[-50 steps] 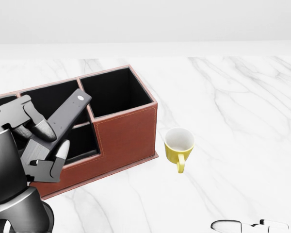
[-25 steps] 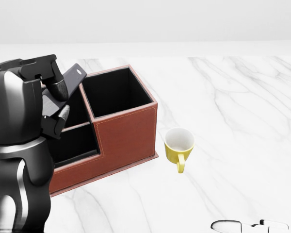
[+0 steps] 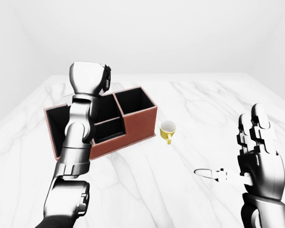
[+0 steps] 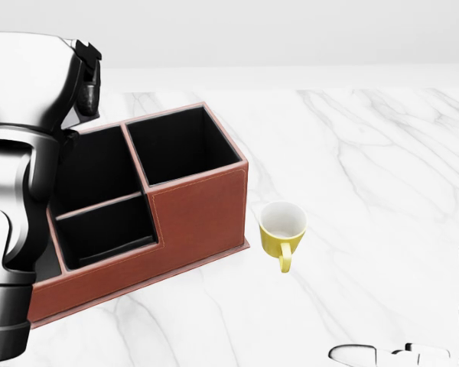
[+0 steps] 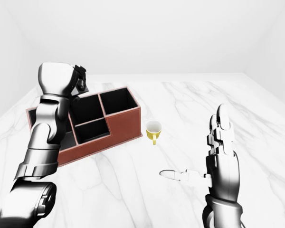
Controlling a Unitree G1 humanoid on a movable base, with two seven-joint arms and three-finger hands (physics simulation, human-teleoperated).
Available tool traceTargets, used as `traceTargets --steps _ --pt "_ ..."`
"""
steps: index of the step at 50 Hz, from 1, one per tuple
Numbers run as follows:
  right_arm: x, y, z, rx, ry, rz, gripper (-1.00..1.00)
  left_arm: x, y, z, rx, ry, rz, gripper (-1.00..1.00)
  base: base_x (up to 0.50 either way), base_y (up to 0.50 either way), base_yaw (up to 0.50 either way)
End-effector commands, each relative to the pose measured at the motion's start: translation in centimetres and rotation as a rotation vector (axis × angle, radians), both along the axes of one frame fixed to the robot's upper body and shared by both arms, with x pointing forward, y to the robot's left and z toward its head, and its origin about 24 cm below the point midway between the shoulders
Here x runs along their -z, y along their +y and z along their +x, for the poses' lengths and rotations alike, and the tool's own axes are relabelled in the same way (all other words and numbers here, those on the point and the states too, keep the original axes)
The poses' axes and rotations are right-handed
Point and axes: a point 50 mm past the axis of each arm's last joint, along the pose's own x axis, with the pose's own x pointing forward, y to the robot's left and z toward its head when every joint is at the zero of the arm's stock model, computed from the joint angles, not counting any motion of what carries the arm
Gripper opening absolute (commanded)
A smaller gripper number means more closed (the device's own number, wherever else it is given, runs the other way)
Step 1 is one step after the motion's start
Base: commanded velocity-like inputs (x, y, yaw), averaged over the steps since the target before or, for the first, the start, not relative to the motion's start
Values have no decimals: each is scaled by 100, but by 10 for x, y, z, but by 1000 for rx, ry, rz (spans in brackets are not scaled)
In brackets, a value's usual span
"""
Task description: Pick up the book and place it in the front compartment of the caddy.
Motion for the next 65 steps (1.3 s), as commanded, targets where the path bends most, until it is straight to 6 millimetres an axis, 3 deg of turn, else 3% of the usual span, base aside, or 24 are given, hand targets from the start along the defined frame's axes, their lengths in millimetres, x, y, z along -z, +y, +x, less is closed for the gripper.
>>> traceTargets --steps 1,14,24,58,65 --pt "1 1 2 -7 1 0 100 -14 3 13 -42 83 109 -100 0 0 0" --pt "0 1 1 -4 1 -1 100 -15 -7 28 24 111 101 -100 0 0 0" --pt "0 0 0 0 2 1 100 -4 -14 22 63 166 99 -100 0 0 0" --pt "0 1 0 -3 0 -1 100 19 -8 48 28 209 103 -100 0 0 0" --pt "0 2 1 -6 1 -2 100 34 -10 58 20 231 112 -100 0 0 0"
